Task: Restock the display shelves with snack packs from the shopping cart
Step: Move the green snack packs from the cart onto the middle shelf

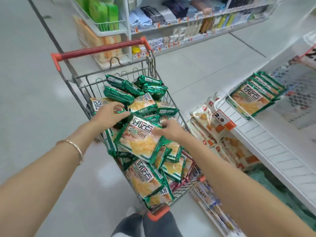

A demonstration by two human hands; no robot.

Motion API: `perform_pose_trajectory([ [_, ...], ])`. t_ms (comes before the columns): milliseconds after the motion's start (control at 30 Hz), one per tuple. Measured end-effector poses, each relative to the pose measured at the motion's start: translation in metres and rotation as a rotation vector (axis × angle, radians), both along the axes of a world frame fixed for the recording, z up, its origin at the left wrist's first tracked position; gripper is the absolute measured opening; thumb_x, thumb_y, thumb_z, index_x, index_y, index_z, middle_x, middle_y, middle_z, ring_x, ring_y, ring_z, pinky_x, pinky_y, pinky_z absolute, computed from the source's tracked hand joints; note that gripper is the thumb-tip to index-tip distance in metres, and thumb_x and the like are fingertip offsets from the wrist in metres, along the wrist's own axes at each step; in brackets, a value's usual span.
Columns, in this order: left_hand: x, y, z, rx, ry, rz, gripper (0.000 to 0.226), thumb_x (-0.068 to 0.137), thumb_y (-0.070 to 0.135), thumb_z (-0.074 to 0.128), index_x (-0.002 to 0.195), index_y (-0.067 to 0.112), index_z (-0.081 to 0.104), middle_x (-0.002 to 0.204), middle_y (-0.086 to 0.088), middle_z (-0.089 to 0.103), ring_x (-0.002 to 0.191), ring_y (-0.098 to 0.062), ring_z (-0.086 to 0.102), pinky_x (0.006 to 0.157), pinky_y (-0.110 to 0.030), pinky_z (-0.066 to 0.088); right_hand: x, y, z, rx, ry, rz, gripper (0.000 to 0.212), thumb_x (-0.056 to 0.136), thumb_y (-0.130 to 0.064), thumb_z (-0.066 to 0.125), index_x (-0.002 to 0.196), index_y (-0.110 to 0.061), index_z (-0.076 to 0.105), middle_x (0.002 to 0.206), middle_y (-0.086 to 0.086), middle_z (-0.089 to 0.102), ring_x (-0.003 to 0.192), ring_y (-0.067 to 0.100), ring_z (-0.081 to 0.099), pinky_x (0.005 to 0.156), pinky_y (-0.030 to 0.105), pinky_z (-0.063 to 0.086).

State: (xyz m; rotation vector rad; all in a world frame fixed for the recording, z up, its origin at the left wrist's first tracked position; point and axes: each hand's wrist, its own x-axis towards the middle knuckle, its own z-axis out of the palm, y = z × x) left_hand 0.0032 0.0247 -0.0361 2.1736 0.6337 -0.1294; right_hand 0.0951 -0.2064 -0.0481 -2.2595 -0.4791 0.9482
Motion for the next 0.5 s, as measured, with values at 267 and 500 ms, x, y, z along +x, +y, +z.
perform_pose_trajectory([
  [267, 0.013, -0.018, 0.0, -0.391, 0.166, 0.107, 0.125, 0.07, 0.066, 0.073, 0.159, 0.012, 0.004, 0.167, -0.009, 0.009, 0.151, -0.031, 0.018, 0.12, -0.049, 0.018, 0.006, -0.027, 0.025, 0.229, 0.304, -0.086, 0.054, 0.089, -0.042, 0.071, 0.129, -0.011, 0.052, 0.121, 0.003, 0.065, 0.108, 0.018, 0.068, 0.1, 0.038, 0.054],
  [500, -0.016, 0.016, -0.005, -0.353, 0.107, 0.298, 0.132, 0.055, 0.073, 0.078, 0.155, 0.007, 0.023, 0.159, -0.017, 0.031, 0.143, -0.036, 0.034, 0.118, -0.053, 0.027, -0.07, -0.036, -0.029, -0.473, 0.147, 0.526, 0.076, 0.084, -0.061, 0.068, 0.133, -0.004, 0.055, 0.137, 0.008, 0.055, 0.114, 0.026, 0.061, 0.102, 0.04, 0.048],
])
